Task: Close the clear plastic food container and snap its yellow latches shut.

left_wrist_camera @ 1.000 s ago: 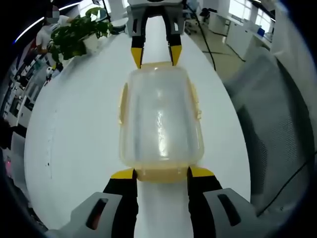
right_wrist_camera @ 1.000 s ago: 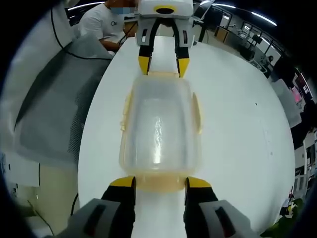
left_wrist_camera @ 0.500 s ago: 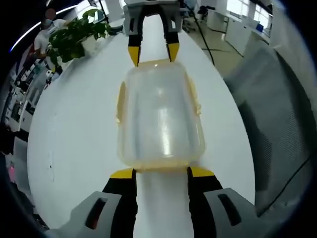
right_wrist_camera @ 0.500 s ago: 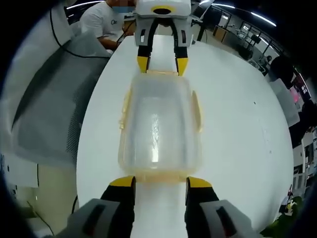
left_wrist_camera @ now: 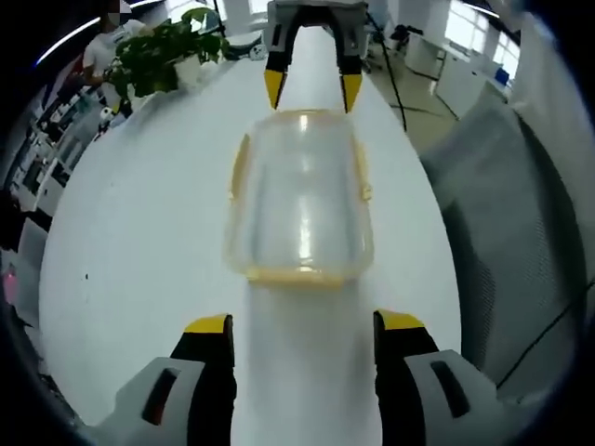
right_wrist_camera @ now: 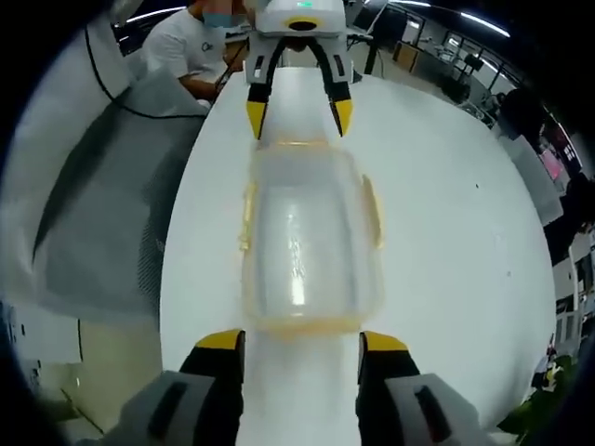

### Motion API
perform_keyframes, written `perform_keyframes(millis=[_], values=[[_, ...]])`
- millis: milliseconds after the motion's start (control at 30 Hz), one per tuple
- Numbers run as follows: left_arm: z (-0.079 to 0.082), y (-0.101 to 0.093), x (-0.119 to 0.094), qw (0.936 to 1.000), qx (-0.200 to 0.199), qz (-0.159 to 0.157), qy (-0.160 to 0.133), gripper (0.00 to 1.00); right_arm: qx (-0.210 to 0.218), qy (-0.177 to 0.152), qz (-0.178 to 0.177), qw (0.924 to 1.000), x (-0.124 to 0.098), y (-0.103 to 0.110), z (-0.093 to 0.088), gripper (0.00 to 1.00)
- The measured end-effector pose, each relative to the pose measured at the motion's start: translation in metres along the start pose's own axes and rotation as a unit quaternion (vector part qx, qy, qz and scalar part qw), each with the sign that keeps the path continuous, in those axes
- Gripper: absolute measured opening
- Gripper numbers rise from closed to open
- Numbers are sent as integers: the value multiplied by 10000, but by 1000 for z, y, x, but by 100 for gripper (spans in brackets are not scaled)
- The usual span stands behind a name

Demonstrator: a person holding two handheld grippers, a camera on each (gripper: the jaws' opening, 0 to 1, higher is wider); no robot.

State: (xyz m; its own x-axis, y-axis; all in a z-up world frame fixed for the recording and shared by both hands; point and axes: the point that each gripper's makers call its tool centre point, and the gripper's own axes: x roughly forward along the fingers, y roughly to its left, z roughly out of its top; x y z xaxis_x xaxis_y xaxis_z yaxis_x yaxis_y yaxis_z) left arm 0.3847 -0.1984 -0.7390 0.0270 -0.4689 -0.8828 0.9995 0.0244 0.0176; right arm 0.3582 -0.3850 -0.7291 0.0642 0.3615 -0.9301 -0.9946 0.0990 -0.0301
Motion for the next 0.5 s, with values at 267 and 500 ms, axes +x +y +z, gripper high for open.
perform_keyframes(millis=[267, 500], values=[[8, 2, -9, 9923, -1117, -46, -528, 59, 1387, -470, -281, 9888, -11, -14, 8, 43], [16, 3, -11, 9508, -2945, -258, -928, 65, 3149, -641, -541, 9454, -10, -22, 5, 43]])
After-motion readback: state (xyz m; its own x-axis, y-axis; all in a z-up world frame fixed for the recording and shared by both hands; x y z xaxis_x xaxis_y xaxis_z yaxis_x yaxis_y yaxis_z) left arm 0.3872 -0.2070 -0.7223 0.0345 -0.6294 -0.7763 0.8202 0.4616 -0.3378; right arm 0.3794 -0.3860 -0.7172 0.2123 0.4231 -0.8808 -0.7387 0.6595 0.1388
